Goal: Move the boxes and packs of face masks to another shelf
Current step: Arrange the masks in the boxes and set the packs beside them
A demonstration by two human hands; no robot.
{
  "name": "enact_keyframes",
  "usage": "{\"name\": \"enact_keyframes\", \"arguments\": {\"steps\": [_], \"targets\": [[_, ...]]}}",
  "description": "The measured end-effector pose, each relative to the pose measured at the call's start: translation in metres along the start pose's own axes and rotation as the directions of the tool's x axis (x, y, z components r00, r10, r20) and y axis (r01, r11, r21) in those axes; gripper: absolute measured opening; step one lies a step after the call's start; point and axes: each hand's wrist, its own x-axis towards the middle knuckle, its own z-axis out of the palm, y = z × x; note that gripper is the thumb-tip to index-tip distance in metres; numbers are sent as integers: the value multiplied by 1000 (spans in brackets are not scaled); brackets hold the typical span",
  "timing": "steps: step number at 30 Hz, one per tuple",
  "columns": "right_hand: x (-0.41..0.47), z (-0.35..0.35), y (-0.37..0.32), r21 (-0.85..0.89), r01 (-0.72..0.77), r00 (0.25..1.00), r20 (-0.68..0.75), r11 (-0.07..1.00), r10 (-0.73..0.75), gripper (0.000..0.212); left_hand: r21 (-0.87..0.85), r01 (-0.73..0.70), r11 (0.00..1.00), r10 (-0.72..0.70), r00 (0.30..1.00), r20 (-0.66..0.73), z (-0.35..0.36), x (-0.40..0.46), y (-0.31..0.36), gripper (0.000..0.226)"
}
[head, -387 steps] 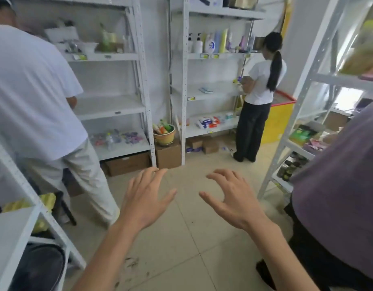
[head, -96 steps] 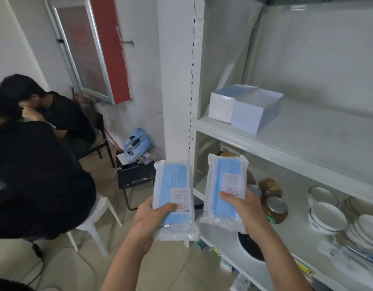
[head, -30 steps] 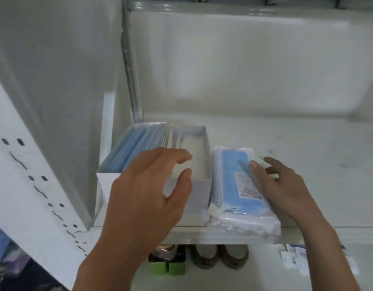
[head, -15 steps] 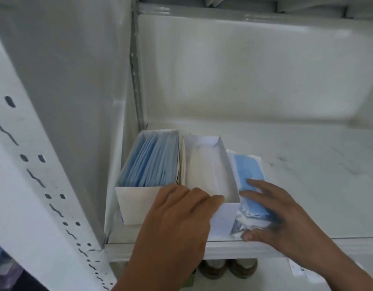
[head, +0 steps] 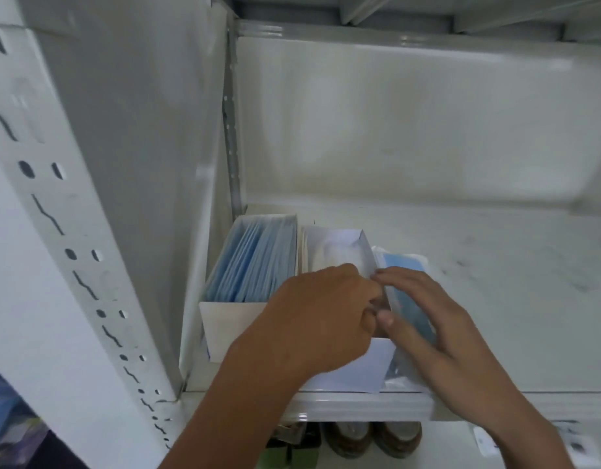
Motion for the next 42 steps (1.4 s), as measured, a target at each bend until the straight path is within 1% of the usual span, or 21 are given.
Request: {"name": "enact_keyframes", "arguments": {"steps": [3, 5, 7, 8, 10, 12, 15, 17, 20, 22, 24, 27, 29, 30, 32, 33, 36, 37, 39, 40, 42], "targets": [[-4, 11, -2, 9, -37, 999, -28, 999, 37, 42, 101, 45, 994, -55, 994, 99, -4, 11, -1, 32], [-7, 15, -2, 13, -31, 997, -71, 999, 32, 41, 161, 76, 984, -103, 980, 169, -7, 19, -4, 46], [-8, 18, -4, 30, -30, 995, -95, 999, 32, 39, 210, 88, 974, -138, 962, 237, -9, 28, -2, 50], [-8, 20, -6, 35, -28, 994, -102, 999, 32, 39, 207, 93, 974, -146, 955, 259, -11, 32, 1, 46], [-7, 23, -9, 30, -29, 994, -109, 999, 32, 42, 132, 107, 985, -141, 948, 286, -10, 39, 5, 27], [-6, 23, -10, 32, -27, 993, -115, 999, 30, 44, 64, 144, 988, -156, 947, 281, -6, 42, 5, 24], [-5, 22, -9, 33, -25, 994, -104, 999, 28, 44, 5, 223, 975, -221, 959, 176, -3, 38, -1, 21], [-4, 19, -7, 19, -25, 995, -93, 999, 27, 42, -54, 254, 966, -251, 966, 57, -6, 32, -6, 21], [0, 16, -6, -27, -15, 997, -76, 1000, 13, 38, -179, 246, 953, -270, 955, -126, -12, 22, -7, 15], [4, 14, -7, -91, -8, 998, -68, 996, 2, 37, -155, 228, 961, -255, 951, -178, -10, 16, -5, 12], [9, 12, -9, -192, -12, 999, -49, 981, 2, 39, -45, 184, 982, -189, 960, -209, 0, 9, -4, 15], [15, 7, -16, -374, 1, 1000, 7, 928, 2, 54, 98, 87, 991, -47, 935, -350, 5, -1, -7, 27], [20, 3, -22, -471, 25, 998, 64, 882, 6, 59, 104, 28, 994, 18, 910, -415, 2, -4, -11, 26], [22, 1, -24, -536, 44, 993, 119, 843, 24, 61, 63, 10, 998, 16, 920, -391, 1, -4, -14, 27], [25, -4, -33, -647, 69, 961, 247, 759, 123, 64, -10, 38, 999, -39, 970, -240, 1, -4, -19, 30], [28, -6, -39, -690, 68, 940, 286, 720, 185, 61, -1, 70, 998, -69, 981, -181, 4, -3, -23, 30], [37, -2, -63, -808, 81, 905, 305, 584, 296, 46, -29, 106, 994, -109, 970, -217, 9, 0, -29, 25], [40, 2, -72, -830, 86, 898, 305, 551, 319, 41, 11, 111, 994, -106, 974, -201, 11, 1, -30, 27], [44, 10, -86, -851, 85, 884, 305, 519, 355, 28, 66, 96, 993, -85, 984, -157, 15, 1, -31, 47], [46, 13, -91, -865, 88, 878, 301, 494, 372, 23, 46, 102, 994, -94, 984, -151, 14, -1, -29, 56], [48, 17, -99, -887, 96, 865, 299, 451, 404, 16, -4, 99, 995, -98, 973, -210, 14, -5, -28, 54]]}}
